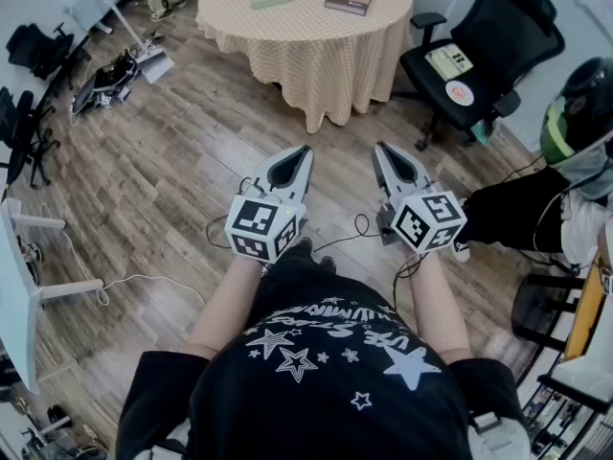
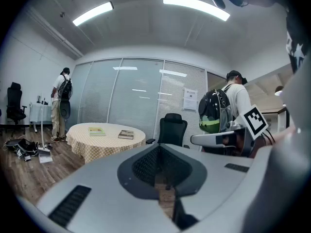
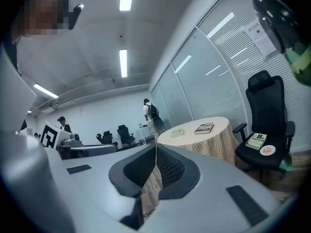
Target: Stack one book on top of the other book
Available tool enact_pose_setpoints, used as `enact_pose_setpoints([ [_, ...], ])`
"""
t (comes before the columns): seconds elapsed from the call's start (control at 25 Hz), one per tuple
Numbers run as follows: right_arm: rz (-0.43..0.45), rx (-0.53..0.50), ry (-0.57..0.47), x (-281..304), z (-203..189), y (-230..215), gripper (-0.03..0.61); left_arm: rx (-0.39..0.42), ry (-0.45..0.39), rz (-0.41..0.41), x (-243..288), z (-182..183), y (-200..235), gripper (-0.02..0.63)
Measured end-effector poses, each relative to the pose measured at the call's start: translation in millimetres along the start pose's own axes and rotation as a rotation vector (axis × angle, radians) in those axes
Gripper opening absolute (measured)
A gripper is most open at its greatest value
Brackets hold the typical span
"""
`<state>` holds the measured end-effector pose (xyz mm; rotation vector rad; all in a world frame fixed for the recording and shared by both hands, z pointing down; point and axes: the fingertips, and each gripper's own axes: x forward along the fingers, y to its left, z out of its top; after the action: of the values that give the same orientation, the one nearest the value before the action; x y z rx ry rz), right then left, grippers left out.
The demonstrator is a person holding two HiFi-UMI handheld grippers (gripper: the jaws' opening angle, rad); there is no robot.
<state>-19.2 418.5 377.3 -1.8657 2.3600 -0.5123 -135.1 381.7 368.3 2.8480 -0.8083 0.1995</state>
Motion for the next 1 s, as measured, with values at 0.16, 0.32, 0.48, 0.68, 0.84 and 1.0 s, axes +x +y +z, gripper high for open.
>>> enact_pose_setpoints([
  [0.16, 0.002, -0.006, -0.014, 2.9, 3.8, 3.5, 0.028, 0.011, -0.010, 0.016, -1.8, 6.3, 5.1, 0.009],
  [0.32, 0.005, 0.001, -0.027, 4.1, 6.8, 4.9, 0.028, 0.010, -0.009, 0.023, -2.5, 8.7, 4.7, 0.009],
  [0.48, 0.018, -0.003, -0.031, 1.5, 9.1, 8.2, 0.029, 0.009, -0.009, 0.024, -4.0, 11.7, 2.5, 0.009],
  [0.68, 0.057, 0.030, -0.070, -6.9, 12.6, 10.0, 0.029, 0.003, -0.017, 0.034, -7.3, 11.8, -0.5, 0.009],
  [0.84, 0.056, 0.064, -0.088, -11.3, 11.4, 5.5, 0.029, -0.014, -0.028, 0.029, -7.3, 6.4, -1.2, 0.009],
  [1.0, 0.045, 0.062, -0.077, -13.8, 4.9, -4.8, 0.029, -0.024, -0.025, 0.049, -4.7, -2.9, 1.0, 0.009],
])
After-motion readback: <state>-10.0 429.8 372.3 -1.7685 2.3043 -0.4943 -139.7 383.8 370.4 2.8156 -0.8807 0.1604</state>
